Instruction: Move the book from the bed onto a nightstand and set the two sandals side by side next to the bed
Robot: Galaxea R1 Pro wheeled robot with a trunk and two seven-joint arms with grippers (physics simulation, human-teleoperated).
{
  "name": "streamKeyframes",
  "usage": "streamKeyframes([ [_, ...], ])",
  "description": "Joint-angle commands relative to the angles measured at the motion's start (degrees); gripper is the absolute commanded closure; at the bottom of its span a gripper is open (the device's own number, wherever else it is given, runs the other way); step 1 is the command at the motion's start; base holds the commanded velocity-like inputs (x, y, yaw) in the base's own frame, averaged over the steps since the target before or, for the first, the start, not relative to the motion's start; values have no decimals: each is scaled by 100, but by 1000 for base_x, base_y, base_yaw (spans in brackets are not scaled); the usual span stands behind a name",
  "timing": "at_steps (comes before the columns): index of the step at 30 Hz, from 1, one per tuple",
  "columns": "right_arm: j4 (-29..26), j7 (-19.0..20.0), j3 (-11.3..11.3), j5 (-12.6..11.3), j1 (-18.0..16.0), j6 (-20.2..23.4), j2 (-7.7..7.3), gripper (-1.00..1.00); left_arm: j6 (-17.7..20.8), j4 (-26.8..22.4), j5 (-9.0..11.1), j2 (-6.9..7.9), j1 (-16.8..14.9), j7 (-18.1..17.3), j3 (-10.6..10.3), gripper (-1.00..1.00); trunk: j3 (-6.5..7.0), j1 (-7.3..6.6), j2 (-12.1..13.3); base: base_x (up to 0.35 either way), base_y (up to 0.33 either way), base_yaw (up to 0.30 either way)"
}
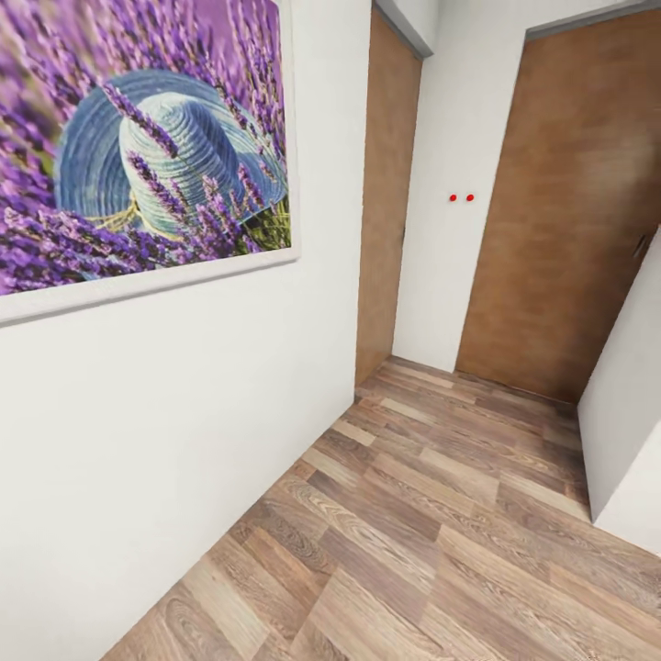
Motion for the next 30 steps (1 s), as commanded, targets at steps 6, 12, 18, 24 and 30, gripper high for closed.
streamKeyframes([
  [6,154,-13,18,-91,4,-470,-4,-100,-162,-60,-21,-16,4,14,51,-100,-3,0,-3,0,0,-260],
  [12,183,-12,9,-94,7,-578,-8,-100,-442,52,43,-11,4,51,71,-100,9,0,-3,0,0,-260],
  [18,196,-16,27,-62,33,-615,-8,-100,-690,198,57,-1,4,24,265,-100,14,0,-3,0,0,-278],
  [24,191,-8,6,-58,50,-623,-20,-100,-751,272,16,-14,4,2,302,-100,27,0,-3,0,10,-282],
  [30,187,-6,11,-60,51,-624,-115,-100,-752,297,15,-11,4,-4,310,-100,37,0,-3,0,111,-283],
])
